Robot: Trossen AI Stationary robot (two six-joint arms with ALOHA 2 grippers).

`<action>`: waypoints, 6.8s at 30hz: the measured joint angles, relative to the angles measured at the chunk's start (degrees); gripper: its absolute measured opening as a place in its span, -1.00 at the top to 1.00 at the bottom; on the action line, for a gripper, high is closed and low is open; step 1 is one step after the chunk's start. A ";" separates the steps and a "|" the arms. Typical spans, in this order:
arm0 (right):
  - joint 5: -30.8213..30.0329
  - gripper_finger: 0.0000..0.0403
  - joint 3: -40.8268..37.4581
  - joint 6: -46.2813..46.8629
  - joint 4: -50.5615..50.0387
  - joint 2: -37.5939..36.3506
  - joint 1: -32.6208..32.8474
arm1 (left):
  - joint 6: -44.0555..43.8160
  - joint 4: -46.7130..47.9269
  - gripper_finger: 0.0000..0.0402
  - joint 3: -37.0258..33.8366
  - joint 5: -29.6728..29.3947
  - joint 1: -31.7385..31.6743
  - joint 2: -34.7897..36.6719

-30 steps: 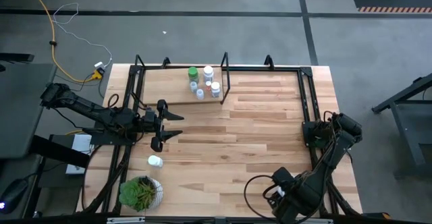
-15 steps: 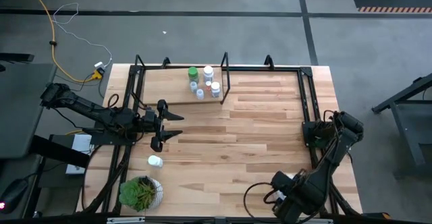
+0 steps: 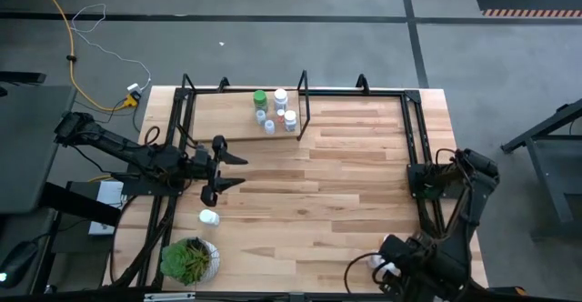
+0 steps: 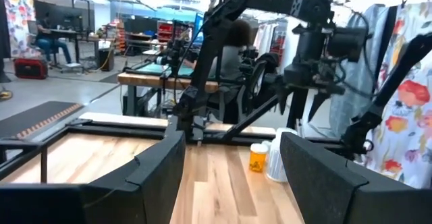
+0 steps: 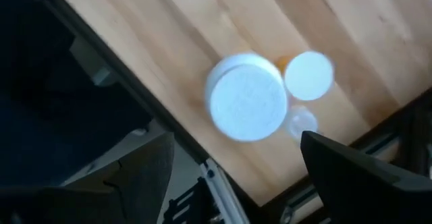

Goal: Pick and place medicine bottles onto shelf by color
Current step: Put the big red and white pill bottle on the shelf

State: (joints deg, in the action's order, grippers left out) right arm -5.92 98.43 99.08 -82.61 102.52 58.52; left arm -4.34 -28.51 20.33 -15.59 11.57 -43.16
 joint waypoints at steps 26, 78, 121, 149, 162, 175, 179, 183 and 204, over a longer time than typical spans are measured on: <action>-11.18 -0.55 -28.96 10.98 17.33 -31.56 -0.07 | 0.48 0.87 -0.17 0.75 0.00 0.00 0.00; 0.85 -0.55 -19.37 10.18 13.57 -10.54 -1.43 | 0.92 1.35 -0.17 0.77 -0.04 -2.23 -0.02; -1.02 -0.55 -19.57 4.99 16.17 -9.53 -2.67 | 0.02 1.66 -0.17 0.77 0.00 -2.23 -0.02; 3.60 -0.55 -21.64 5.01 17.29 -9.40 -2.63 | -0.17 1.68 -0.17 0.77 0.00 -2.21 -0.02; 5.05 -0.55 -21.64 4.88 17.27 -7.19 -2.65 | -0.17 1.68 -0.17 0.77 0.00 -2.22 -0.02; 1.84 -0.09 -21.66 2.57 16.75 -7.27 -2.65 | -0.15 1.68 -0.17 0.77 0.00 -2.22 -0.01; 1.82 -0.06 -21.66 2.31 16.79 -7.37 -2.67 | -0.13 1.68 -0.17 0.77 0.00 -2.21 -0.02; -0.07 -0.06 -19.86 -1.13 17.04 -7.33 -3.63 | -0.09 1.66 -0.17 0.77 -0.03 -2.23 -0.02; -20.45 -0.06 -13.77 -78.07 47.01 -7.35 -39.07 | -3.02 0.46 -0.17 0.77 2.36 2.44 7.58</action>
State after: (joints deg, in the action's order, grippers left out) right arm -26.36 84.66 21.01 -35.61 95.18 19.46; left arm -7.35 -28.05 21.10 -13.23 14.01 -35.58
